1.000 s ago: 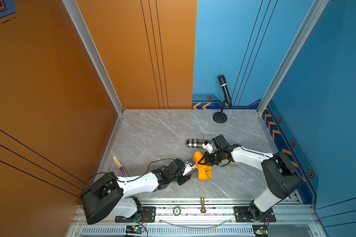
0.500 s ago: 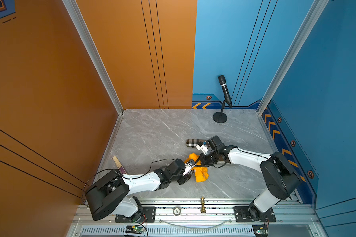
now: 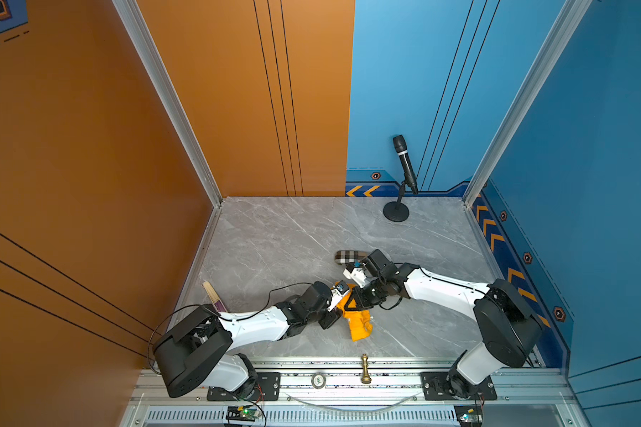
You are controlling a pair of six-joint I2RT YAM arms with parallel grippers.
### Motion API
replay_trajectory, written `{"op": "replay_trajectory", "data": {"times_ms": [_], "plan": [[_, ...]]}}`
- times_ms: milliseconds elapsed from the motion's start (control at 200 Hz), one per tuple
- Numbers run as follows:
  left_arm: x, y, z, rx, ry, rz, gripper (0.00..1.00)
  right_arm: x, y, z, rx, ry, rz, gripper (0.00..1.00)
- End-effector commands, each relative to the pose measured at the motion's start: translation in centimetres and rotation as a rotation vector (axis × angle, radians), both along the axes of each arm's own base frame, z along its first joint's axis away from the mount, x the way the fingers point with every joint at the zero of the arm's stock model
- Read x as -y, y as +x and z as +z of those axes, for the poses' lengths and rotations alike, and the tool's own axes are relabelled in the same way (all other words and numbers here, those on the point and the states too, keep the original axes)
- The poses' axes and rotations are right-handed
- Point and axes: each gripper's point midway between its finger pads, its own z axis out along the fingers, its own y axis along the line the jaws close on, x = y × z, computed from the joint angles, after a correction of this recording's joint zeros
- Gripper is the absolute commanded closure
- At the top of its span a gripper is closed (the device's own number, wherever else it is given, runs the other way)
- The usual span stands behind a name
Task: Wipe the eyeglass case
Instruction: Wipe the dirt from the eyeglass case.
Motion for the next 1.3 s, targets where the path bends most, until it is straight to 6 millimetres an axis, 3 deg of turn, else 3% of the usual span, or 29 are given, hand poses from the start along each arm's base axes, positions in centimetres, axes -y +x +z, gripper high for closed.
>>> {"op": "replay_trajectory", "data": {"times_ms": [0, 120, 205, 250, 360, 571, 666, 786, 921, 1016, 1131, 1296], "plan": [[2.4, 1.3, 3.7, 0.057, -0.131, -0.009, 0.76, 0.3, 1.8, 0.4, -0.026, 0.044, -0.055, 1.00], [2.1, 1.1, 3.6, 0.054, -0.120, -0.005, 0.77, 5.4, 4.2, -1.0, -0.019, -0.074, -0.127, 1.00], [1.7, 1.1, 3.2, 0.056, -0.092, -0.001, 0.77, 7.9, 5.7, 0.2, 0.030, -0.124, -0.135, 1.00], [1.7, 1.1, 3.2, 0.057, -0.088, -0.005, 0.77, 8.3, 6.1, 0.9, 0.049, -0.132, -0.131, 1.00], [1.9, 1.1, 3.6, 0.063, -0.095, -0.011, 0.77, 6.7, 5.8, 1.8, 0.043, -0.096, -0.096, 1.00], [2.2, 1.4, 3.9, 0.066, -0.102, -0.003, 0.77, -1.2, 2.5, 2.1, -0.014, 0.046, -0.005, 1.00], [1.8, 1.5, 4.1, 0.073, -0.098, 0.010, 0.77, -3.3, 1.1, 1.8, -0.052, 0.081, 0.012, 1.00], [1.4, 1.4, 4.7, 0.087, -0.106, 0.015, 0.77, -1.6, 1.6, 0.1, -0.068, 0.035, -0.023, 1.00], [1.1, 1.2, 5.4, 0.103, -0.116, 0.014, 0.77, 4.6, 4.8, -2.1, -0.052, -0.093, -0.131, 1.00], [0.9, 1.2, 5.7, 0.111, -0.123, 0.019, 0.77, 6.7, 6.0, -2.2, -0.022, -0.150, -0.141, 1.00], [0.7, 1.2, 6.1, 0.117, -0.125, 0.028, 0.78, 6.2, 6.2, -1.3, 0.003, -0.150, -0.125, 1.00], [0.7, 1.1, 5.8, 0.111, -0.105, 0.015, 0.78, 1.1, 3.8, 1.2, 0.006, -0.027, -0.051, 1.00]]}}
